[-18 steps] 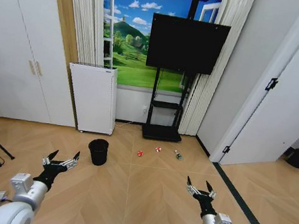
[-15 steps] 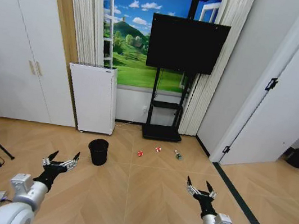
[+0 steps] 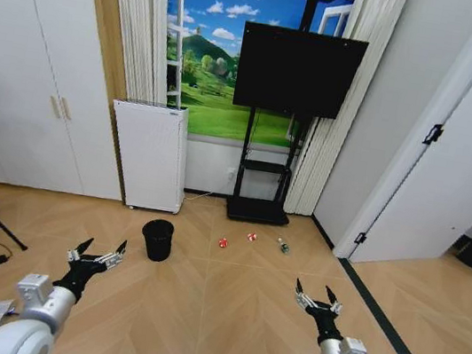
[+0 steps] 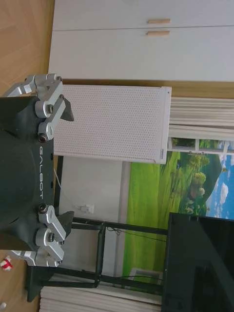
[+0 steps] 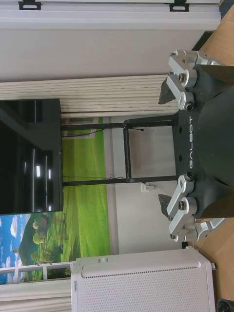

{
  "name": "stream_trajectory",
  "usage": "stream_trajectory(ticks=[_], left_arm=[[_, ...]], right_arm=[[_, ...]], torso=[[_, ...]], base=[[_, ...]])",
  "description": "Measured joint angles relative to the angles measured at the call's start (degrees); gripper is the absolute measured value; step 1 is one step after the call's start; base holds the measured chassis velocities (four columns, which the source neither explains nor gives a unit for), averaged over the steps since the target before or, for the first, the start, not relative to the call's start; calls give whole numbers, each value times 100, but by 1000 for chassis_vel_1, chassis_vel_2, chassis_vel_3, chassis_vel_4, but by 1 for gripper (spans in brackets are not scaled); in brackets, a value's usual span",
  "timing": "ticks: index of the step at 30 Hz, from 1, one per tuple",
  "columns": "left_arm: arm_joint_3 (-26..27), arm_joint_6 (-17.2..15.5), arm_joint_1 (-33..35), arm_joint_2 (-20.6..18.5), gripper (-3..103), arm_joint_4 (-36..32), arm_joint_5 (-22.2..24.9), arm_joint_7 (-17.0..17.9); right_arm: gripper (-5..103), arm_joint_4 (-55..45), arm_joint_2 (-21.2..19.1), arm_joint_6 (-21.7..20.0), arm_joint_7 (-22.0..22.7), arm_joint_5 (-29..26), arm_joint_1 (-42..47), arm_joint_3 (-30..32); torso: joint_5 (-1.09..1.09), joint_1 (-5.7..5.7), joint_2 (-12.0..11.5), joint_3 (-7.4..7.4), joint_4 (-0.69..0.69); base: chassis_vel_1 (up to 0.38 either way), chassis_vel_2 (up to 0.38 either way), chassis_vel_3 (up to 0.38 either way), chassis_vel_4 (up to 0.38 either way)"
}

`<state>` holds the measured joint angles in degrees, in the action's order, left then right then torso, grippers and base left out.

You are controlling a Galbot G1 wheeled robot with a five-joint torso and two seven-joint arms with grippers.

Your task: Pick up the trash bin and place the garbage on the floor into it.

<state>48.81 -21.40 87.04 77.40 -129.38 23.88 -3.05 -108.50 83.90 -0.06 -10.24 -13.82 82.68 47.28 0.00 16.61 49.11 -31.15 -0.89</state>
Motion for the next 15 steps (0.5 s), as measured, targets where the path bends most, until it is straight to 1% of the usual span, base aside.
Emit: stream_trajectory(ticks=[3, 15], left_arm=[[-1, 80, -14, -8, 100, 56, -109, 8], [-20, 78, -30, -7, 100, 125, -200, -49]], right_arm=[[100, 34, 3, 22, -1, 1, -25, -1], [100, 79, 15, -1, -58, 34, -58, 7]], torso=[[0, 0, 0, 0, -1], [0, 0, 0, 0, -1]], base=[[0, 0, 0, 0], [0, 0, 0, 0]])
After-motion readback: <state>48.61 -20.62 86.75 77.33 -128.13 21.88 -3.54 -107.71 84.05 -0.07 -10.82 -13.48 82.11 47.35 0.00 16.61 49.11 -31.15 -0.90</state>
